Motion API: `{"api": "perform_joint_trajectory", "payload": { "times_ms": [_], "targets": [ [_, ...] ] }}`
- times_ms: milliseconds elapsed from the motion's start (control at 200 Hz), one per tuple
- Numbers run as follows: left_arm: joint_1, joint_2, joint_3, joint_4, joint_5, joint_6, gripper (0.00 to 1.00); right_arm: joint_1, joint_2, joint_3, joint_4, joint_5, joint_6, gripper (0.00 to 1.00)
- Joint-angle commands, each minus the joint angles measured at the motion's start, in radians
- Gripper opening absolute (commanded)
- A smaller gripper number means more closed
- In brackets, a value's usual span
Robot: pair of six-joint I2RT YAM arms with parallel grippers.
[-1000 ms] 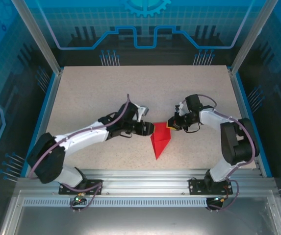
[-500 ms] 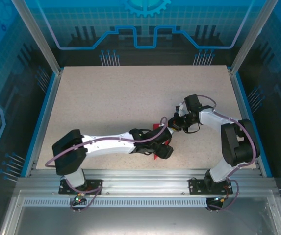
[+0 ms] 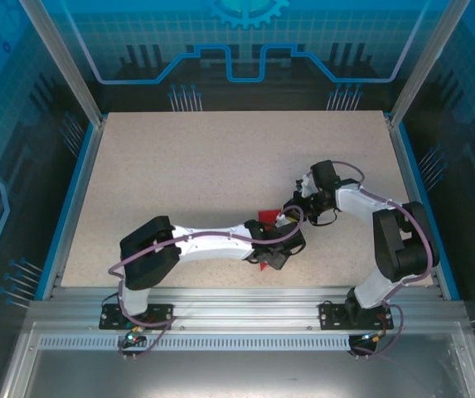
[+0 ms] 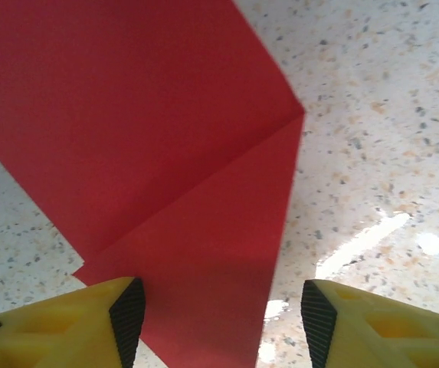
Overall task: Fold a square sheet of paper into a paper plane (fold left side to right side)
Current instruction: Fold the wing for the fifth time at the center of the table.
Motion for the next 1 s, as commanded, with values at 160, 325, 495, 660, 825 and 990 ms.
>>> {"api": "perform_joint_trajectory", "payload": {
  "times_ms": [160, 325, 495, 660, 825, 990],
  "targets": [
    [-0.007, 0.050, 0.042, -0.068, -0.050, -0.027, 0.52, 0.020, 0.023, 0.029, -0.037, -0.002, 0.001, 0.00],
    [-0.007, 0.051, 0.042, -0.067, -0.047, -0.025, 0.40, 0.024, 0.027, 0.035, -0.045, 0.004, -0.007, 0.00],
    [-0.004, 0.050, 0.040, -0.065, -0.034, -0.024, 0.29, 0.027, 0.028, 0.045, -0.068, 0.010, -0.028, 0.02],
    [0.004, 0.054, 0.037, -0.057, -0.014, -0.023, 0.25, 0.028, 0.031, 0.050, -0.081, 0.021, -0.047, 0.07],
    [0.010, 0.062, 0.041, -0.056, 0.007, -0.019, 0.24, 0.026, 0.033, 0.056, -0.090, 0.027, -0.061, 0.14],
    [0.021, 0.087, 0.054, -0.057, 0.045, -0.012, 0.22, 0.004, -0.002, 0.048, -0.108, 0.044, -0.074, 0.26]
  ]
}}
